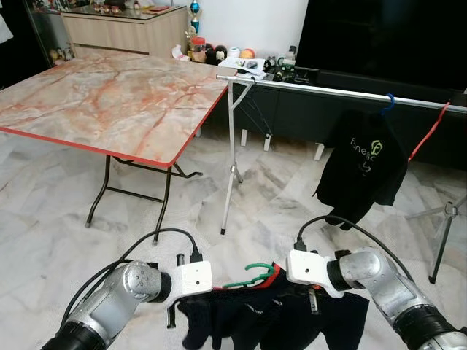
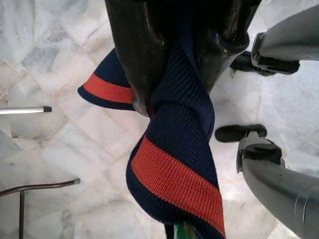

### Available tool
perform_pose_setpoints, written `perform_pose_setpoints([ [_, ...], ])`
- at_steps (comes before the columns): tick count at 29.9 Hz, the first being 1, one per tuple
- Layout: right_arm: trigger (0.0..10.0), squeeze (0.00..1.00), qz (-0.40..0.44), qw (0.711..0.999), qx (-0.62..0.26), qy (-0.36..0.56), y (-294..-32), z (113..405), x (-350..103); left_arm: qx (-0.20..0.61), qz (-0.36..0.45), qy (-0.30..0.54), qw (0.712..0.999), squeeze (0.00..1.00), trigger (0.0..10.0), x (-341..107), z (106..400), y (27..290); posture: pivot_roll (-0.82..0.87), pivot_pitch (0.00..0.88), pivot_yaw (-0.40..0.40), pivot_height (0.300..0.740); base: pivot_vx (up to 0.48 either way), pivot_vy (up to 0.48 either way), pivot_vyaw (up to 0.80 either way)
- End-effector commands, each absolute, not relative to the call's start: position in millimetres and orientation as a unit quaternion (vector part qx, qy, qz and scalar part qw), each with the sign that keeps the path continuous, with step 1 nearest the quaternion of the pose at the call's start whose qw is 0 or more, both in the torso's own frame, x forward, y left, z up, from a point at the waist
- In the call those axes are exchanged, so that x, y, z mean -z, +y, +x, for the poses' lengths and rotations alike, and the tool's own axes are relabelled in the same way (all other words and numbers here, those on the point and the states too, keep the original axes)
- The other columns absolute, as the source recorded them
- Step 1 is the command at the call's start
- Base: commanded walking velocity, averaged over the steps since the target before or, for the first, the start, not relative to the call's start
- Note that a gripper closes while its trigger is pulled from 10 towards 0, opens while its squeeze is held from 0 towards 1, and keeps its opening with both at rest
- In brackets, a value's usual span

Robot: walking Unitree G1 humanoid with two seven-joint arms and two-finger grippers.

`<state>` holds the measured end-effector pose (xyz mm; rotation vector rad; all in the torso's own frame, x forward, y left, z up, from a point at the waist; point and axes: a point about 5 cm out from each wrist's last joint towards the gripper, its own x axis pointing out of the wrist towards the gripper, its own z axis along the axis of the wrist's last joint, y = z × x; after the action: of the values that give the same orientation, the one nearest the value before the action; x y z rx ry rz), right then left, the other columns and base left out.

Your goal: Hang hanger

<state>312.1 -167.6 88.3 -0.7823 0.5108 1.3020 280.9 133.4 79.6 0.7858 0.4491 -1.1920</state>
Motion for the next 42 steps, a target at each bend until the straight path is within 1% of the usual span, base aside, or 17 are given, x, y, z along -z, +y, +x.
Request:
perform_pose_setpoints([
  [1,10.0,0.0,-0.358,0.685,-0.594,0.223,-161.9,311.1,-89.0,0.553,0.335,0.154,0.747,0.0,0.0,-96.0,284.2,119.1,0.12,0.0,-0.069,0.74,0.0,0.0,0.0],
  [8,10.0,0.0,-0.344,0.665,-0.627,0.215,-147.1,302.5,-85.3,0.571,0.27,0.093,0.77,0.0,0.0,-119.8,286.0,102.7,0.12,0.0,-0.068,0.74,0.0,0.0,0.0],
  [14,10.0,0.0,-0.34,0.657,-0.638,0.213,-142.3,299.0,-83.5,0.58,0.274,0.095,0.761,0.0,0.0,-121.0,284.1,99.9,0.12,0.0,-0.068,0.74,0.0,0.0,0.0],
  [15,10.0,0.0,-0.34,0.656,-0.639,0.213,-141.9,298.7,-83.0,0.586,0.285,0.111,0.75,0.0,5.7,-115.6,281.5,101.0,0.12,0.0,-0.068,0.74,0.0,0.0,0.0],
  [16,10.0,0.0,-0.34,0.656,-0.639,0.213,-141.9,298.7,-83.0,0.586,0.285,0.111,0.75,0.0,5.7,-115.6,281.5,101.0,0.12,0.0,-0.068,0.74,0.0,0.0,0.0],
  [17,10.0,0.0,-0.341,0.656,-0.639,0.213,-141.6,298.8,-83.1,0.59,0.294,0.131,0.74,0.01,8.8,-108.0,278.2,102.9,0.12,0.0,-0.068,0.74,0.0,0.0,0.0],
  [20,10.0,0.0,-0.341,0.656,-0.639,0.213,-141.6,298.9,-83.2,0.59,0.292,0.134,0.741,0.01,8.8,-106.6,277.7,103.2,0.12,0.0,-0.068,0.74,0.0,0.0,0.0],
  [21,10.0,0.0,-0.341,0.656,-0.639,0.213,-141.8,298.8,-83.7,0.592,0.286,0.136,0.741,0.87,7.5,-106.6,276.6,102.8,0.12,0.0,-0.069,0.74,0.0,0.0,0.0],
  [22,10.0,0.0,-0.341,0.656,-0.639,0.213,-141.8,298.8,-83.7,0.592,0.286,0.136,0.741,0.87,7.5,-106.6,276.6,102.8,0.12,0.0,-0.069,0.74,0.0,0.0,0.0],
  [23,10.0,0.0,-0.341,0.657,-0.638,0.213,-142.2,299.0,-84.3,0.594,0.283,0.137,0.74,1.0,4.0,-106.6,275.7,102.5,0.12,0.0,-0.069,0.74,0.0,0.0,0.0],
  [26,10.0,0.0,-0.342,0.659,-0.635,0.213,-143.8,300.4,-85.6,0.586,0.301,0.141,0.739,0.96,4.6,-104.6,276.5,105.2,0.12,0.0,-0.071,0.74,0.0,0.0,0.0],
  [27,10.0,0.0,-0.344,0.66,-0.632,0.214,-144.6,301.1,-85.9,0.579,0.315,0.147,0.738,0.95,2.8,-102.9,278.0,108.7,0.12,0.0,-0.071,0.74,0.0,0.0,0.0],
  [28,10.0,0.0,-0.346,0.661,-0.63,0.214,-145.4,301.8,-86.1,0.568,0.329,0.153,0.739,0.91,0.0,-101.3,280.2,112.5,0.12,0.0,-0.071,0.74,0.0,0.0,0.0],
  [29,10.0,0.0,-0.348,0.662,-0.628,0.215,-145.9,302.3,-86.4,0.56,0.34,0.161,0.738,0.81,0.0,-99.8,281.6,115.9,0.12,0.0,-0.071,0.74,0.0,0.0,0.0],
  [31,10.0,0.0,-0.35,0.664,-0.624,0.216,-147.1,303.2,-86.8,0.552,0.362,0.176,0.73,0.31,0.0,-96.1,282.3,122.1,0.12,0.0,-0.071,0.74,0.0,0.0,0.0],
  [32,10.0,0.0,-0.352,0.666,-0.622,0.216,-147.8,303.7,-87.0,0.549,0.371,0.184,0.726,0.27,0.0,-94.3,282.3,124.9,0.12,0.0,-0.07,0.74,0.0,0.0,0.0],
  [42,10.0,0.0,-0.37,0.738,-0.529,0.197,-164.5,324.4,-98.6,0.491,0.462,0.278,0.684,0.27,0.0,-74.5,280.5,169.4,0.12,0.0,-0.072,0.74,0.0,0.0,0.0],
])
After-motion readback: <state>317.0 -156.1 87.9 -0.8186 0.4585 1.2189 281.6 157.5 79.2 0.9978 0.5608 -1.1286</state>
